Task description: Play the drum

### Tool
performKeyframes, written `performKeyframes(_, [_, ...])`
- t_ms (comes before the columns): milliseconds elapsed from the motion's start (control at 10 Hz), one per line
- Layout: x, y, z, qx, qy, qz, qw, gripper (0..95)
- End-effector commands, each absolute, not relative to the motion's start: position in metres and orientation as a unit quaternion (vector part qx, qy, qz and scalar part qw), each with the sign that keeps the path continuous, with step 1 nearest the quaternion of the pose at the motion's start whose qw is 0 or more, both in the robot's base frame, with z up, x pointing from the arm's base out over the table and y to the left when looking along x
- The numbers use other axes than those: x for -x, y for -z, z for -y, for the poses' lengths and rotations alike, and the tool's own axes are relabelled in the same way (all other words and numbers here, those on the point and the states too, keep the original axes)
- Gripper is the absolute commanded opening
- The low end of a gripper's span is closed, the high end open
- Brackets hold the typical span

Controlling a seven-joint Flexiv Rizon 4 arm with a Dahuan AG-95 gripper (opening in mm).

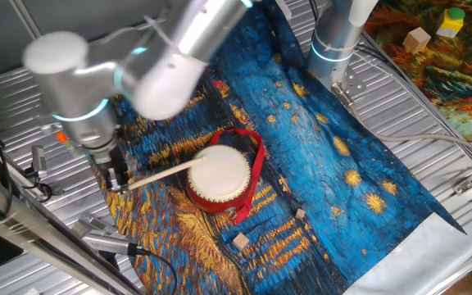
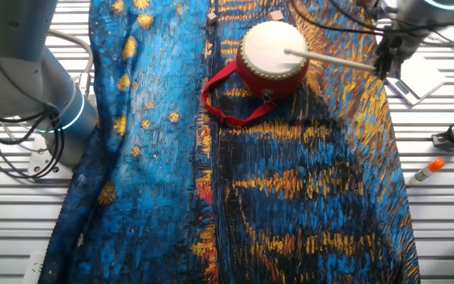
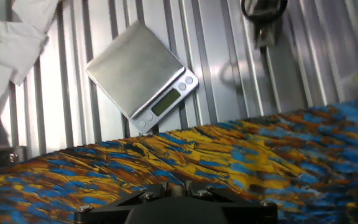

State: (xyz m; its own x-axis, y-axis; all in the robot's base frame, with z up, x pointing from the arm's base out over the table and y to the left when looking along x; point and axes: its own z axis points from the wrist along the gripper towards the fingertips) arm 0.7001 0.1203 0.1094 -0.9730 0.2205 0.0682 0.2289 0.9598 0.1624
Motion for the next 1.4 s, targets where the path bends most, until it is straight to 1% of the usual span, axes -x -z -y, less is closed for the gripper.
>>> performKeyframes(100, [-0.699, -0.112, -0.122, 0.124, 0.067, 0.989, 0.05, 0.0])
performKeyframes(400, [-0.697, -0.116, -0.125, 0.113, 0.032, 0.993, 0.031, 0.0])
performKeyframes(600, [-0.696, -0.118, -0.124, 0.105, 0.038, 0.994, 0.001, 0.0])
performKeyframes(800, [-0.695, -0.126, -0.121, 0.101, 0.046, 0.994, -0.016, 0.0])
performKeyframes(900, [-0.695, -0.131, -0.12, 0.097, 0.046, 0.994, -0.017, 0.0])
performKeyframes(1000, [-0.692, -0.135, -0.12, 0.095, 0.05, 0.994, -0.028, 0.0])
performKeyframes(1200, [-0.69, -0.137, -0.119, 0.085, 0.051, 0.994, -0.041, 0.0])
performKeyframes(1400, [-0.69, -0.137, -0.119, 0.093, 0.051, 0.994, -0.035, 0.0])
